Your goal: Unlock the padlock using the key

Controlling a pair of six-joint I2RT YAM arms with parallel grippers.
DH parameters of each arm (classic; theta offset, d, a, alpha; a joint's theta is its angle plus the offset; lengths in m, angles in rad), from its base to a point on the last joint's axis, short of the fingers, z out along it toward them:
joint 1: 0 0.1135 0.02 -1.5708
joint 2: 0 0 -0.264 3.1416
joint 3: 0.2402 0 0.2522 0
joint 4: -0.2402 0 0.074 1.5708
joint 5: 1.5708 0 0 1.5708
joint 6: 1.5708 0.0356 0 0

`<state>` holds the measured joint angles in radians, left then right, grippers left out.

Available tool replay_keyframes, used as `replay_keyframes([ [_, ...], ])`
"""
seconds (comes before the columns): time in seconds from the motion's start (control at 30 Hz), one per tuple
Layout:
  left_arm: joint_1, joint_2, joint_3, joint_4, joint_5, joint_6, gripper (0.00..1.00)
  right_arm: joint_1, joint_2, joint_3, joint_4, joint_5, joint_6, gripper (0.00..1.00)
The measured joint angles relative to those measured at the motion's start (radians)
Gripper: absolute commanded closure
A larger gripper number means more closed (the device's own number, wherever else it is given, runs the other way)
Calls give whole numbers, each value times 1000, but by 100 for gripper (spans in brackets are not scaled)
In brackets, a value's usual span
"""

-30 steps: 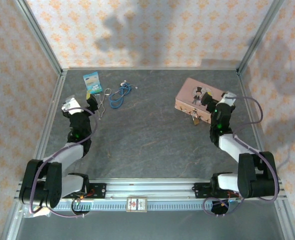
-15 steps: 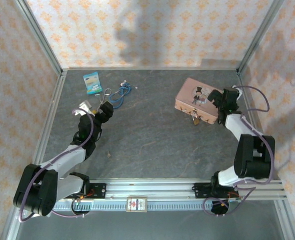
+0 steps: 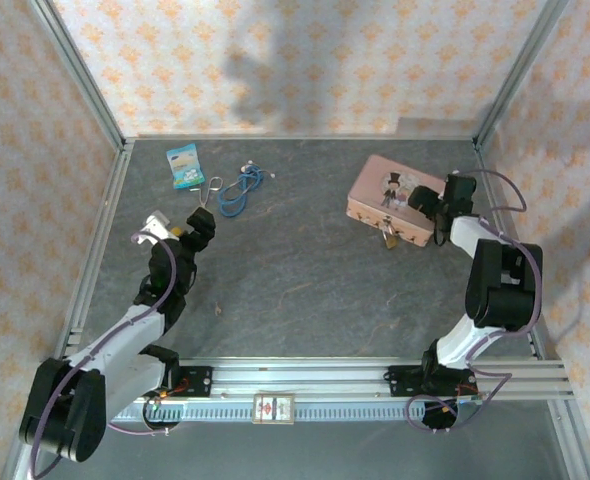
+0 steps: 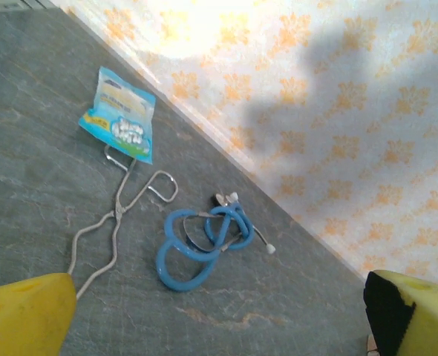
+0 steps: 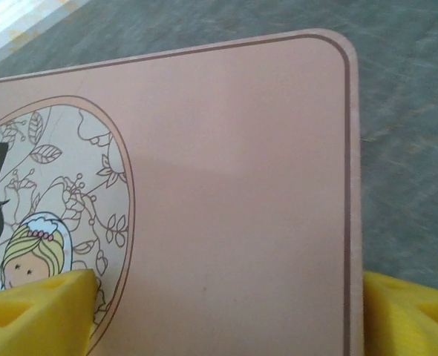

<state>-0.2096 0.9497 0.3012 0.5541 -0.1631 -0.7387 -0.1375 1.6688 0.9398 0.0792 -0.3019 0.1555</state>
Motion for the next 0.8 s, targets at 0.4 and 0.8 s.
replay_keyframes([
  [0.4, 1, -91, -32, -18, -93, 25, 1, 235, 88, 87, 11, -117, -136, 30],
  [0.8, 3, -87, -30, -127, -74, 32, 1, 399, 154, 196, -45, -128, -150, 20],
])
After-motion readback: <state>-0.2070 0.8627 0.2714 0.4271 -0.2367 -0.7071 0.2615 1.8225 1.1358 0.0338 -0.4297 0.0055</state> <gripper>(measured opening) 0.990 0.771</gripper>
